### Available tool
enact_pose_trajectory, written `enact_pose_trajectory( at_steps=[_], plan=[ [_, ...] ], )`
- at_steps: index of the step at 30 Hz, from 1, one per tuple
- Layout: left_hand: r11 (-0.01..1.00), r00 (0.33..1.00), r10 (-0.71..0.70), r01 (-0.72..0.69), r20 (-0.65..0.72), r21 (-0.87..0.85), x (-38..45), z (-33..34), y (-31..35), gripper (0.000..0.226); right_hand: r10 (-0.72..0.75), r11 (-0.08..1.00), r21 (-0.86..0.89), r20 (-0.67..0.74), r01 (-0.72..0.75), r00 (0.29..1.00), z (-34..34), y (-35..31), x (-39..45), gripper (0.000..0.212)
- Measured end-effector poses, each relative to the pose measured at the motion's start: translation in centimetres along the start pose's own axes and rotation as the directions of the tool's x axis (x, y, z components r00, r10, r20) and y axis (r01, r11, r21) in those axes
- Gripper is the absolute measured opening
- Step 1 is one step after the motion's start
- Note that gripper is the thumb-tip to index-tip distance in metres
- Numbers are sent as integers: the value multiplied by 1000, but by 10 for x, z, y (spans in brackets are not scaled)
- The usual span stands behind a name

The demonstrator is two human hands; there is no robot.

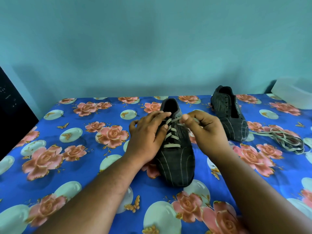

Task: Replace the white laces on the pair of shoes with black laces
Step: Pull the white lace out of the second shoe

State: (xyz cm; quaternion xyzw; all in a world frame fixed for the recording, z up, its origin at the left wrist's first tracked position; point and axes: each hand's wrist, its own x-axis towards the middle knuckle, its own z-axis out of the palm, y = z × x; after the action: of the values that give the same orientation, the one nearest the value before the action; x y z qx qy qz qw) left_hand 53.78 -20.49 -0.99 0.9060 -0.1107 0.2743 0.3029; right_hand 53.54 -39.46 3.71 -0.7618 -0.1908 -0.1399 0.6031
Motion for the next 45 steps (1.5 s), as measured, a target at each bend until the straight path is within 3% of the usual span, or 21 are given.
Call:
enact_pose_trajectory(
  at_steps=[3, 5, 8, 10, 12, 15, 18, 20, 23, 26, 29, 33, 36, 41, 45],
  plan=[
    [1000, 1000, -8, 8, 16, -8, -1, -1, -1, 43, 89, 986, 158, -205, -57, 975, -3, -1, 2, 29],
    [1000, 1000, -12, 12, 25, -8, 0, -1, -1, 43, 134, 990, 86, -288, -113, 948, -6, 5, 5, 30],
    [1000, 999, -20, 20, 25, -4, 1, -1, 0, 43, 24, 953, -287, -237, -93, 971, -5, 18, 5, 13],
    [1000, 999, -20, 20, 26, 7, 1, -1, 0, 44, -59, 866, -500, -132, -15, 989, 0, 20, 1, 23],
    [1000, 1000, -15, 15, 27, 11, 0, -2, 0, 44, -68, 809, -587, -50, 26, 996, 6, 18, -1, 38],
    [1000, 1000, -13, 13, 25, 3, -1, -3, 0, 44, -152, 756, -644, 2, 118, 988, 10, 19, -1, 33],
    [1000, 1000, -10, 10, 24, 3, -1, -4, 1, 44, -261, 756, -626, -17, 193, 965, 6, 22, 1, 24],
    [1000, 1000, -6, 6, 21, 2, -2, -4, 2, 43, -288, 814, -545, -79, 200, 954, 5, 18, 1, 20],
    [1000, 1000, -7, 7, 19, -7, -2, -4, 1, 43, -193, 947, -305, -293, 100, 936, 2, 7, 3, 19],
    [1000, 1000, -7, 7, 18, -9, -1, -4, 1, 43, -64, 993, -121, -437, 12, 897, -4, 3, 6, 24],
    [1000, 1000, -11, 11, 12, 2, 0, -2, 0, 40, -82, 931, -360, -352, -54, 933, -7, 17, 6, 9],
    [1000, 1000, -12, 12, 9, 15, -1, -2, 0, 39, -143, 808, -588, -131, 39, 981, 3, 21, 1, 43],
    [1000, 1000, -3, 3, 6, 22, -1, -3, 0, 39, -165, 751, -651, -29, 107, 986, 12, 20, -2, 35],
    [1000, 1000, -2, 2, 7, 21, -1, -3, 1, 39, -227, 838, -516, -35, 177, 973, 9, 22, 1, 10],
    [1000, 1000, -6, 6, 18, 15, -1, -4, 0, 39, -140, 981, -172, -276, 94, 951, 2, 10, 4, 17]
  ],
)
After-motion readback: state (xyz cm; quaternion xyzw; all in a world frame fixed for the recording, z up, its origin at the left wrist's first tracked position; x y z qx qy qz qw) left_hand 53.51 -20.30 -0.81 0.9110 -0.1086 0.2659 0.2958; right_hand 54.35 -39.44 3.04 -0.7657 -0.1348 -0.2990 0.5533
